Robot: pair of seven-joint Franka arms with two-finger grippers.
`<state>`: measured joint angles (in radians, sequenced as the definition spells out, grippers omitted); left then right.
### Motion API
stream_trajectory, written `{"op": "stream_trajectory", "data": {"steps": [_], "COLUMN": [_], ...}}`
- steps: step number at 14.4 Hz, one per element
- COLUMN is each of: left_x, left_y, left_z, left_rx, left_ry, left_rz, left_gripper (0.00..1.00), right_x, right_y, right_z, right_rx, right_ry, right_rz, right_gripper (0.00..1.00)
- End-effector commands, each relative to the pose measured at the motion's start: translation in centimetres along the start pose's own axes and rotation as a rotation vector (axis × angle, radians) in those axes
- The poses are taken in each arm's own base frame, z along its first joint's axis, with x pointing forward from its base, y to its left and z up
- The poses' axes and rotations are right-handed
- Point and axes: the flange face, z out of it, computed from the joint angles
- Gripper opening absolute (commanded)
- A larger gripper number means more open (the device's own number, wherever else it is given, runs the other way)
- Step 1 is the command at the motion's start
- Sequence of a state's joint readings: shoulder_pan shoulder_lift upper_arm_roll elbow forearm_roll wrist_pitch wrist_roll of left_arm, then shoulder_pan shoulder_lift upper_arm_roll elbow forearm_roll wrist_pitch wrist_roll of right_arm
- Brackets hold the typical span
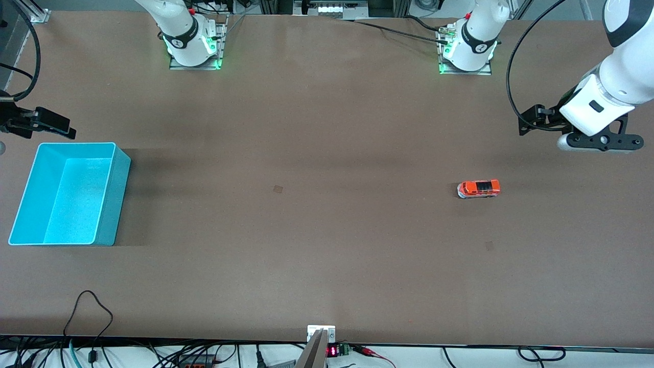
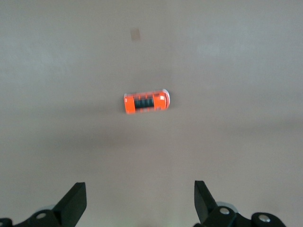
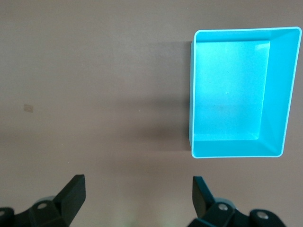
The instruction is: Wind up bus and store in blue box
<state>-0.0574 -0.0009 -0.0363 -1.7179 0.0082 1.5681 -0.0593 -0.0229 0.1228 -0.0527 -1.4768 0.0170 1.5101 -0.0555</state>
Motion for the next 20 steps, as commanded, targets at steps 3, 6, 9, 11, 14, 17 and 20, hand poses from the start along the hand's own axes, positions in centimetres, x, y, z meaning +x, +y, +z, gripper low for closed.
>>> {"op": "stream_trajectory", "data": {"steps": [3,6,9,11,14,17,20], "left_x": [-1.2,-1.4,-0.3,0.8,3.9,5.9,6.8], "left_y": [3.0,4.5,4.3,3.9,2.2,2.0,1.4], "left_z": [2.2,2.4,4.1,5.3,10.8,15.9,20.8], "left_rx": [0.003,-0.011,-0.038,-0.042,-0.068,-0.052,0.048], "left_ry": [-0.184,-0.195,-0.215,-0.189,-0.160,-0.103,-0.042], "left_rz": [0.061,0.269,0.494,0.630,0.860,1.075,1.249], "left_gripper": [1.00,1.00,1.00,1.00,1.00,1.00,1.00], "right_x": [0.6,1.3,1.7,1.9,2.0,2.2,2.4], "right_y": [0.4,0.5,0.5,0.6,0.6,0.5,0.5], "right_z": [0.8,2.4,3.2,3.8,4.2,4.5,5.0], "right_rx": [-0.003,-0.002,-0.004,-0.004,-0.005,-0.005,-0.003], "right_ry": [-0.015,-0.045,-0.061,-0.072,-0.083,-0.089,-0.098], "right_rz": [0.009,0.019,0.018,0.019,0.016,0.012,0.009], "right_gripper": [1.00,1.00,1.00,1.00,1.00,1.00,1.00]}}
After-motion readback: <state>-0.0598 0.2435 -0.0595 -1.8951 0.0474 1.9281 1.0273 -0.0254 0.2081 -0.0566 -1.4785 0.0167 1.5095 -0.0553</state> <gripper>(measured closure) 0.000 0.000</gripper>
